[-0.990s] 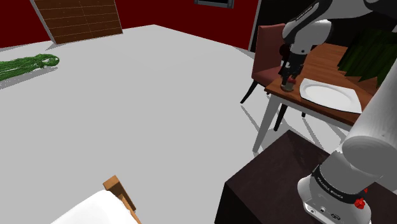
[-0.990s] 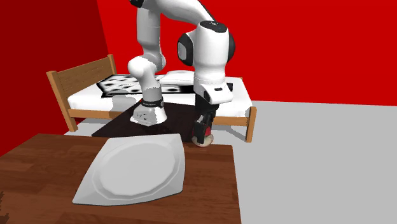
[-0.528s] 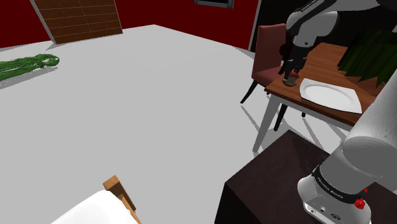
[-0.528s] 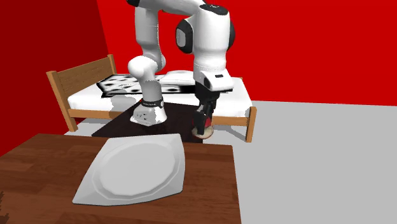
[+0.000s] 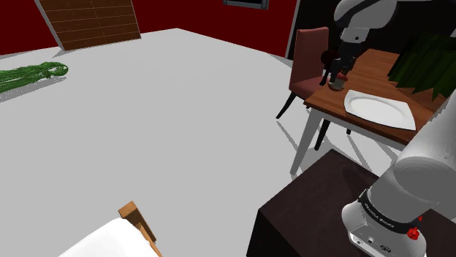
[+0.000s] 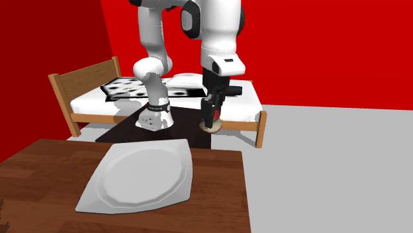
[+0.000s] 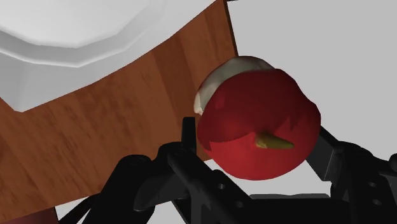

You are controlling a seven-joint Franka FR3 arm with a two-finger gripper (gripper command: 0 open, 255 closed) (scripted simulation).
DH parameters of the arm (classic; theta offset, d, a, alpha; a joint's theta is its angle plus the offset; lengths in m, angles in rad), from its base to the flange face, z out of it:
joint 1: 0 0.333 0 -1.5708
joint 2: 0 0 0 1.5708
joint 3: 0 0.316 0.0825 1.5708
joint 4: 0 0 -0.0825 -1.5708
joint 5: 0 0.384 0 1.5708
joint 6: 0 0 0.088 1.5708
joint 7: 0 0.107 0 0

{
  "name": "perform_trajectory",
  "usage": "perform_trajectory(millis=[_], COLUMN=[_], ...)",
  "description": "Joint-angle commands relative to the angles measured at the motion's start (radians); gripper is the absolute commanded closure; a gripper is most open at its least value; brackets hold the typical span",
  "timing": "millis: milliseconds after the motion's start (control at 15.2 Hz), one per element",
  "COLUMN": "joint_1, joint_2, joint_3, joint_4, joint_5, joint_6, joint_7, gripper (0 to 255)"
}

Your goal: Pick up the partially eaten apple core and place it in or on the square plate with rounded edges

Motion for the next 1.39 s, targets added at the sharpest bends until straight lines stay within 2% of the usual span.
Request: perform_trajectory(millis=[0, 66, 726, 1188, 1320], joint_1=[0.001, 0.001, -0.115, -0.215, -0.218], joint_2=[-0.010, -0.011, -0.048, 0.010, 0.022], joint_3=[0.000, 0.000, -0.114, -0.203, -0.203], joint_4=[0.017, 0.018, -0.010, 0.042, 0.024], joint_5=[-0.007, -0.008, -0.055, -0.025, -0.015], joint_6=[-0.025, -0.027, -0.027, -0.037, -0.012], joint_7=[0.005, 0.005, -0.206, -0.408, -0.414], gripper=[255, 255, 255, 255, 255])
